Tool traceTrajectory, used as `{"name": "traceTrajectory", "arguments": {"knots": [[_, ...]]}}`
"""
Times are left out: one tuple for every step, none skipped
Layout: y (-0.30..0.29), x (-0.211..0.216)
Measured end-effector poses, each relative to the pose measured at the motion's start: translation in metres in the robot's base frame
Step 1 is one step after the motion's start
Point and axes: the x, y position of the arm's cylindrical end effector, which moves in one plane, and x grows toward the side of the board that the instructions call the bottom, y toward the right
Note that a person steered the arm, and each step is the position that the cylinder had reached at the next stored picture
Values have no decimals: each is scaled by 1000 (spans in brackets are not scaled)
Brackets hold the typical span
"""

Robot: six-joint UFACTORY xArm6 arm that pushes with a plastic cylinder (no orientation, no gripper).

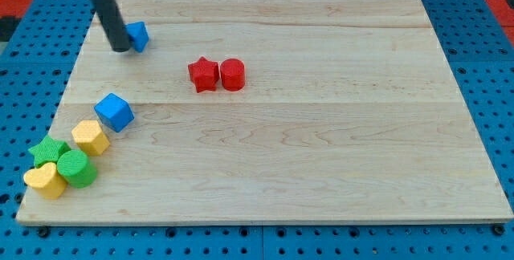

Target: Push the blue triangle towards the top left corner of the board

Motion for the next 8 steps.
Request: {"name": "traceTrajectory", "arguments": {"knots": [[21, -12], [24, -63], [69, -82], [115, -97], [75, -128], [43, -129], [49, -129], [49, -118]]}}
